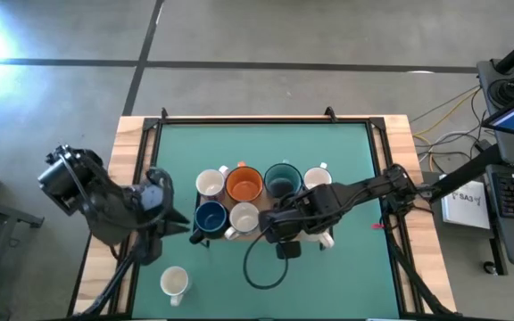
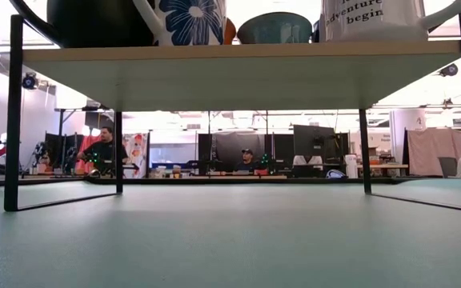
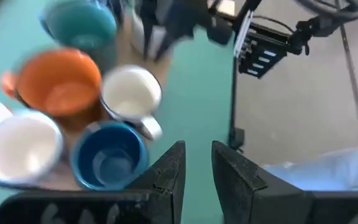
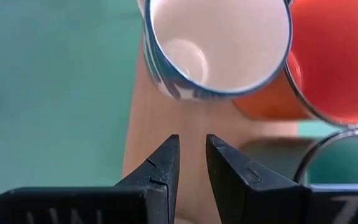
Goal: Place coffee mugs
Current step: Put the white patterned mug on the shelf
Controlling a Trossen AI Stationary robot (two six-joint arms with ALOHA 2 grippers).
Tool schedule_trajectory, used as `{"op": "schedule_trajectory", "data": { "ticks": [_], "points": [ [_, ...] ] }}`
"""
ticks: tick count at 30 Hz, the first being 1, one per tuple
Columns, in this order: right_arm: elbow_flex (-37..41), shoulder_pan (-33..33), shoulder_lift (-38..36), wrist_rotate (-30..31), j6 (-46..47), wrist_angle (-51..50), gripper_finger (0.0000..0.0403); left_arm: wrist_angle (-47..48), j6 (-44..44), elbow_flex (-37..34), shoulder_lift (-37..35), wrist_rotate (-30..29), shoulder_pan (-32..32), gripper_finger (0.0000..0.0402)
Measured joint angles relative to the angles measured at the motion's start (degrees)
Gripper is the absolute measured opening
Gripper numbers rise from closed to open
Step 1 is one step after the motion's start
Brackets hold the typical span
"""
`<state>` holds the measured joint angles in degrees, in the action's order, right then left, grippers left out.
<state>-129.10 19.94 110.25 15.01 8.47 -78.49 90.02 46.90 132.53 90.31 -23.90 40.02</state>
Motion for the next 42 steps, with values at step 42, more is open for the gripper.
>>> {"op": "schedule_trajectory", "data": {
  "ticks": [42],
  "points": [
    [0.0,7.1,-3.3,-12.5,21.5,-11.2,0.0068,-21.1,53.4,-60.5,-1.2,25.9,15.8,0.0061]
  ]
}}
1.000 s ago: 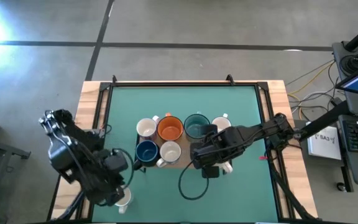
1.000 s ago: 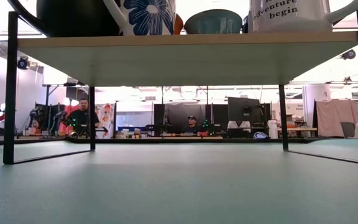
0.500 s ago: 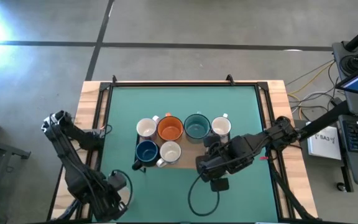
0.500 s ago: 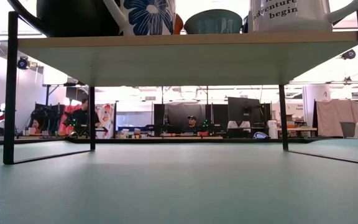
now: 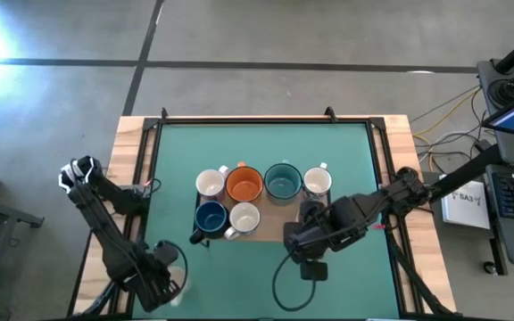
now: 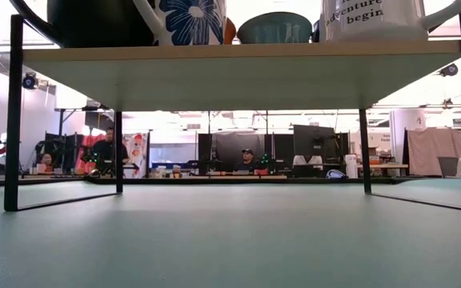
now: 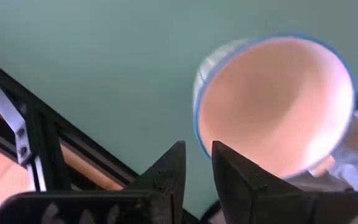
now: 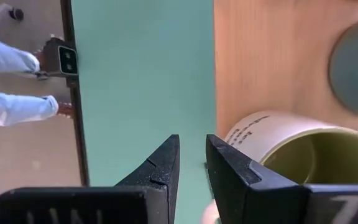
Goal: Place coffee mugs
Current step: Put the white patterned mug on the shelf
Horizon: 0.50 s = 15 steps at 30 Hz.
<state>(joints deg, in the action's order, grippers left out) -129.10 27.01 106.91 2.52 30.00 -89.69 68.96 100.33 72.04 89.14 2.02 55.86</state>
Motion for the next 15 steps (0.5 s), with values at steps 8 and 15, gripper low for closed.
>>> {"op": "schedule_trajectory", "data": {
  "ticks": [8,15],
  "points": [
    [0.0,1.9,0.0,0.0,6.1,0.2,0.0068,-2.8,0.9,-3.8,-2.1,-1.3,0.0,0.0061],
    [0.0,3.4,0.0,0.0,6.5,0.2,0.0068,-8.3,2.4,-5.5,-2.1,-2.6,0.0,0.0061]
  ]
}}
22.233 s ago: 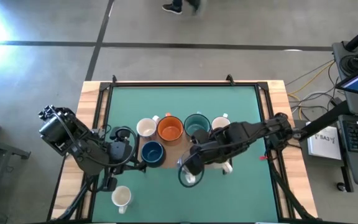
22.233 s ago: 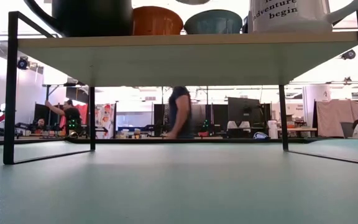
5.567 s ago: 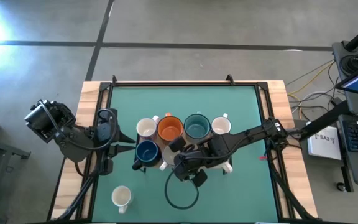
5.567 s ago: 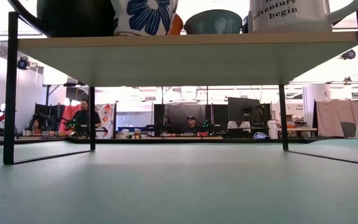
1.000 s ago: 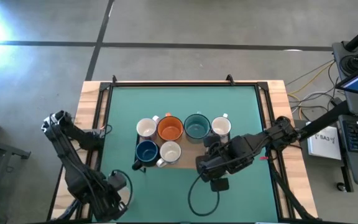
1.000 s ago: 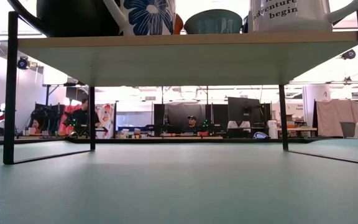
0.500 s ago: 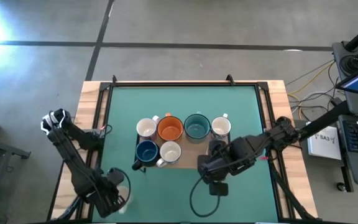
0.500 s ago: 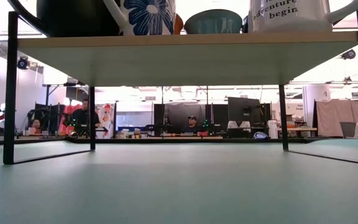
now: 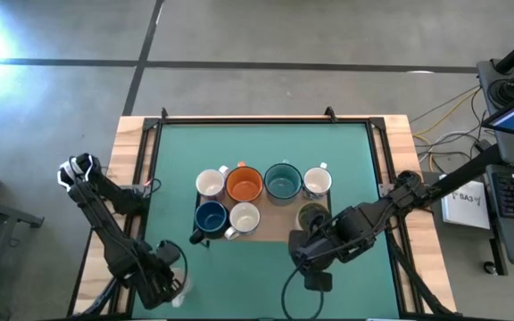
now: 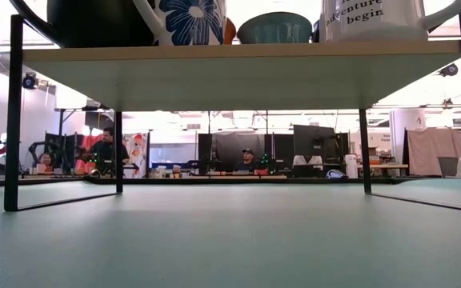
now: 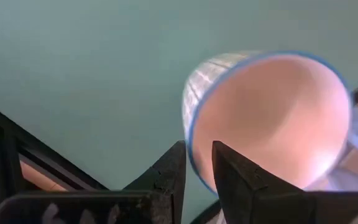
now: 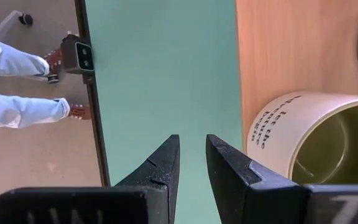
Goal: Place coffee mugs
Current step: Put the white patterned mug on the shelf
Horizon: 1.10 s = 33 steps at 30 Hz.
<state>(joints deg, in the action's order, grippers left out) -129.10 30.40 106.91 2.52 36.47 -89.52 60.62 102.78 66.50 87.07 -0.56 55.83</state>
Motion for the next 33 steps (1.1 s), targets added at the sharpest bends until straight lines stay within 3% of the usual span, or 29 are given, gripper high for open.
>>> {"op": "schedule_trajectory", "data": {
  "ticks": [13,19,33],
  "points": [
    [0.0,0.1,0.0,0.0,-0.4,0.0,0.0068,-4.3,4.4,-4.7,0.0,-0.4,-0.2,0.0059],
    [0.0,0.1,0.0,0.0,-0.5,0.0,0.0068,-7.8,4.6,-4.3,0.1,-0.1,-0.5,0.0012],
    [0.0,0.3,-3.9,-1.5,-3.1,-0.5,0.0068,-9.2,3.8,3.9,1.4,-1.4,-6.2,0.0008]
  ]
}}
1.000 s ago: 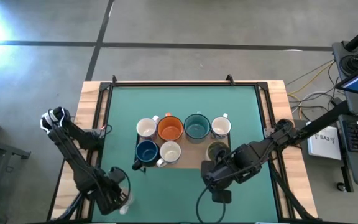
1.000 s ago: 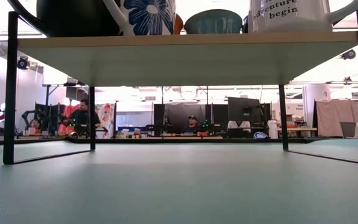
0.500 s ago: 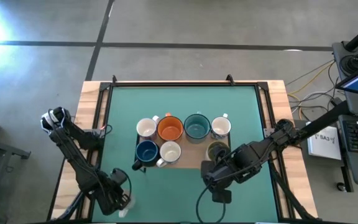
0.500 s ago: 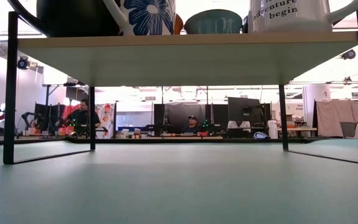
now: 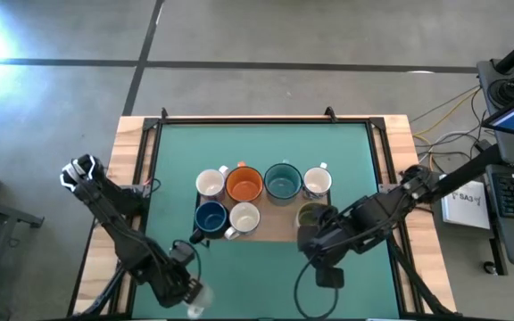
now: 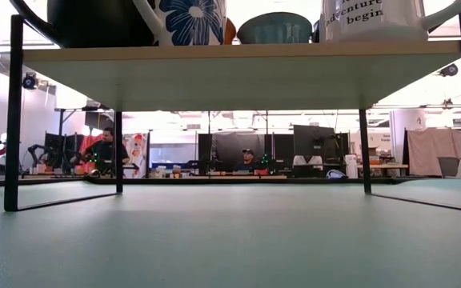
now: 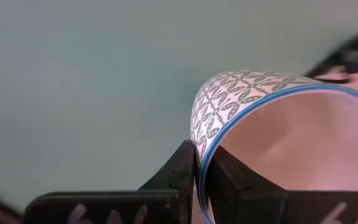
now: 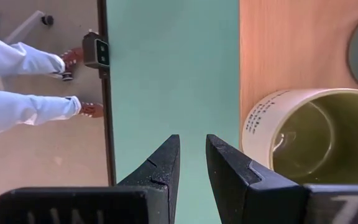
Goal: Place coffee mugs
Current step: Put the white patterned mug on the shelf
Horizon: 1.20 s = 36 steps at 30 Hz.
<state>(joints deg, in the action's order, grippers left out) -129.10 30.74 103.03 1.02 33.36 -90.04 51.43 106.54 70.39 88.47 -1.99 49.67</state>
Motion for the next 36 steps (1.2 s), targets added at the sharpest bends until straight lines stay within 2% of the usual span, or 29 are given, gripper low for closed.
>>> {"op": "schedule_trajectory", "data": {
  "ticks": [6,11,18,22,28,36],
  "points": [
    [0.0,0.0,-2.5,0.3,-0.7,0.0,0.0068,2.5,-8.0,10.2,5.1,-0.7,-4.7,0.0008],
    [1.0,0.3,-4.2,0.4,-1.8,0.0,0.0068,13.0,-17.6,21.6,11.2,-0.7,-8.3,0.0008],
    [3.6,3.5,-7.4,0.5,-3.6,0.0,0.0068,25.5,-26.0,36.3,18.0,-0.5,-12.1,0.0008],
    [5.9,5.9,-9.8,4.6,-3.2,0.1,0.0068,32.4,-31.1,43.9,22.0,-0.5,-13.9,0.0008],
    [15.0,8.6,-15.6,9.5,1.4,0.8,0.0068,38.5,-35.9,54.2,27.3,-0.5,-15.6,0.0008],
    [33.5,11.2,-27.3,10.1,1.7,13.5,0.0068,38.7,-34.3,56.4,28.1,-0.3,-15.6,0.0008]
  ]
}}
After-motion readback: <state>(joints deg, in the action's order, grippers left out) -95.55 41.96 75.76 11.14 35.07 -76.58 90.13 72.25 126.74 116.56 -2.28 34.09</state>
